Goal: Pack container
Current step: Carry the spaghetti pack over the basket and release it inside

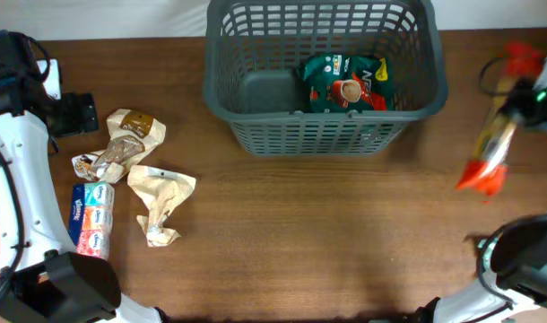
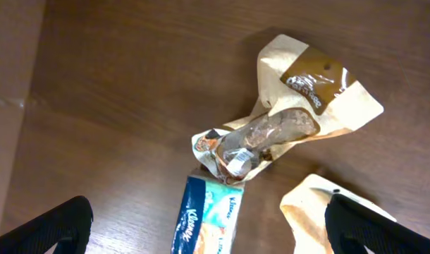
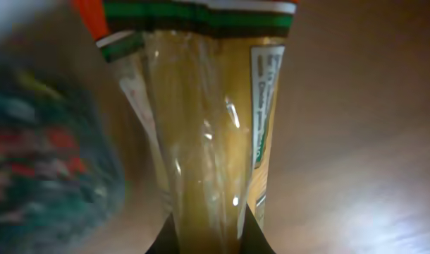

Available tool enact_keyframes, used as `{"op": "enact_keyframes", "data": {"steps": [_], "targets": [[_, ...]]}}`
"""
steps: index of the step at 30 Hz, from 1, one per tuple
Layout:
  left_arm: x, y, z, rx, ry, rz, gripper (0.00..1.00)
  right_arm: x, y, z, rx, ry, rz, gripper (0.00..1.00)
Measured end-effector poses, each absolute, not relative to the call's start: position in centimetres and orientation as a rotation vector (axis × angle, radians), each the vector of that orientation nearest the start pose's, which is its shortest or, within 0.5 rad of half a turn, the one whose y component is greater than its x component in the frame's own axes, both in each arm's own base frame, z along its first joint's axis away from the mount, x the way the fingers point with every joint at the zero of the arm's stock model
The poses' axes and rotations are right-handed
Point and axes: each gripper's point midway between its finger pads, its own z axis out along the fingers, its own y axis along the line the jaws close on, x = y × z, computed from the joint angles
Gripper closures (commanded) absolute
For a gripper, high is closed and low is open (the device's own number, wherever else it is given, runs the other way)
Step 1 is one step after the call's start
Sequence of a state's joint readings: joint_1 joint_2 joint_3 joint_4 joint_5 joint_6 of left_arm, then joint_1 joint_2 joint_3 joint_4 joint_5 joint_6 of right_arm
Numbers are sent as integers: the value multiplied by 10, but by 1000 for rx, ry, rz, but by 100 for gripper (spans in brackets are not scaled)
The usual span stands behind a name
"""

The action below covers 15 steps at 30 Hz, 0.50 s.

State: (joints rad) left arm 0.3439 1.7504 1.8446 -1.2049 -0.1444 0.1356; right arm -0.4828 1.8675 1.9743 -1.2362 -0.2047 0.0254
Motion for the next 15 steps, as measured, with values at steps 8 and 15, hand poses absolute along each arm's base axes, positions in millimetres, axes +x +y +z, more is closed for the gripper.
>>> {"op": "enact_keyframes", "data": {"steps": [8,15], "targets": [[381,163,237,-327,2689,342,1,439,-147,448,244,2039,64,96],[381,163,237,-327,2689,342,1,440,-7,555,-269,1690,243,96]]}}
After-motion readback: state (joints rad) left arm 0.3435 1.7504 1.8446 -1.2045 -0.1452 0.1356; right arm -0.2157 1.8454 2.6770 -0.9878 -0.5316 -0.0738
